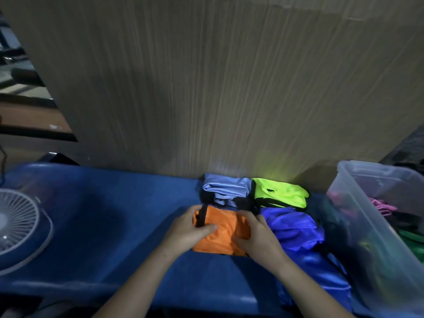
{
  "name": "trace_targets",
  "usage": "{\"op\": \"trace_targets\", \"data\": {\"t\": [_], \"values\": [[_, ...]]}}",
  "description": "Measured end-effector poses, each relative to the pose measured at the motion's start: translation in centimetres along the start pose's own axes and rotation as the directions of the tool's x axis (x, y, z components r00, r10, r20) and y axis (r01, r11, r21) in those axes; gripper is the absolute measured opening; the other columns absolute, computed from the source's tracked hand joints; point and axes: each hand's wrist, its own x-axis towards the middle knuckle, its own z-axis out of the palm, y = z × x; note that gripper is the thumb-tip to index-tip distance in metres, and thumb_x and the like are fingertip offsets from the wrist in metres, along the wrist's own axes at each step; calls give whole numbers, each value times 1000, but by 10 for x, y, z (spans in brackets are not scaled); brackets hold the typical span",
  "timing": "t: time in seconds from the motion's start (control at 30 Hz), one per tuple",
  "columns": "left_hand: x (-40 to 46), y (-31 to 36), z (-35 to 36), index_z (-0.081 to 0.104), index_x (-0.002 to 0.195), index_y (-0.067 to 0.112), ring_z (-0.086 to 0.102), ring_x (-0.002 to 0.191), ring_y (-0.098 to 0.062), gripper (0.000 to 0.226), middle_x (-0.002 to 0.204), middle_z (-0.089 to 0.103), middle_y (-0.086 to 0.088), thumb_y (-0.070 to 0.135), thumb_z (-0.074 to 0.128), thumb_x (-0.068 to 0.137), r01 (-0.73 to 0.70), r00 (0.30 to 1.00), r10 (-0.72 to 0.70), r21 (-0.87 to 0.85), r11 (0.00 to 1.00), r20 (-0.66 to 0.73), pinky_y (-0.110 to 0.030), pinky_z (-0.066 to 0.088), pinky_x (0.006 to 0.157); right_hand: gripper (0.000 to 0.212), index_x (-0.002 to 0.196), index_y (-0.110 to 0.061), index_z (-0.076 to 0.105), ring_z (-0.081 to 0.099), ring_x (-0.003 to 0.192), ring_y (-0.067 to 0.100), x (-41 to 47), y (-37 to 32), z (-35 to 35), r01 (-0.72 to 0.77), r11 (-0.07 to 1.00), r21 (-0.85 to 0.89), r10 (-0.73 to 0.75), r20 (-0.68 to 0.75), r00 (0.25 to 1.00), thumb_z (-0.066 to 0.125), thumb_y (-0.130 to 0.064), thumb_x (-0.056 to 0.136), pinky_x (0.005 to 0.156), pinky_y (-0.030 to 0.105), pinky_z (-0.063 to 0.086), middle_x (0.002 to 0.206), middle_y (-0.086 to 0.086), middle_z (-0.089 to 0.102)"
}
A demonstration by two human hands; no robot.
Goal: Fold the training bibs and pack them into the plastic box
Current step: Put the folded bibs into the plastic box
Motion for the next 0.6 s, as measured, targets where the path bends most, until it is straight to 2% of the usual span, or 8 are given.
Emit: {"op": "trace_targets", "data": {"t": [0.1, 0.2, 0.3, 0.37, 0.43, 0.5, 0.6], "values": [[-10, 1, 2, 47, 139, 34, 47, 122, -13, 75, 124, 55, 17, 46, 83, 74, -14, 998, 22, 137, 990, -56, -30, 38, 106, 78, 148, -35, 36, 59, 110, 26, -10, -4, 3, -12, 1000, -3, 12, 22, 1000, 73, -33, 79, 91, 33, 48, 116, -1, 41], [-24, 0, 3, 43, 139, 36, 35, 110, -8, 77, 120, 49, 17, 40, 85, 74, -62, 995, 75, 168, 984, -72, -30, 32, 106, 84, 150, -36, 32, 51, 118, 28, -21, -1, 7, -36, 999, -16, 36, 11, 999, 74, -38, 77, 99, 35, 46, 119, -1, 34], [-30, -8, 3, 46, 134, 39, 48, 115, -6, 77, 124, 54, 17, 32, 89, 70, -94, 994, 97, 58, 994, -53, -28, 41, 101, 89, 152, -36, 27, 38, 125, 30, -27, 0, 9, -58, 998, 1, 58, 6, 998, 75, -39, 77, 109, 34, 36, 125, 2, 31], [-32, -11, 3, 50, 128, 42, 57, 112, -4, 71, 122, 59, 16, 29, 88, 70, -89, 995, 87, -39, 995, -47, -28, 47, 99, 90, 153, -38, 25, 38, 125, 30, -28, -2, 8, -53, 998, 21, 52, 24, 998, 74, -35, 78, 108, 34, 35, 128, 5, 37], [-33, -11, 4, 53, 122, 41, 61, 110, -5, 62, 119, 63, 12, 34, 83, 68, -71, 997, 66, -138, 988, -40, -28, 49, 97, 90, 152, -40, 28, 42, 124, 27, -27, -2, 8, -60, 994, 95, 57, 30, 998, 75, -31, 77, 104, 30, 37, 123, 3, 42], [-32, -12, 6, 53, 121, 40, 61, 112, -7, 62, 120, 63, 10, 36, 82, 66, -73, 997, 67, -167, 983, -39, -27, 49, 95, 87, 144, -46, 36, 46, 121, 22, -26, 0, 9, -79, 977, 196, 77, 16, 997, 78, -29, 70, 101, 27, 41, 120, 0, 47], [-29, -15, 7, 48, 126, 42, 58, 113, -5, 68, 124, 58, 14, 21, 87, 73, -78, 997, 78, -151, 985, -6, -26, 49, 97, 73, 119, -56, 46, 52, 111, 5, -28, 3, 11, -52, 938, 344, 67, -32, 997, 78, -20, 64, 89, 13, 43, 120, -4, 50]]}}
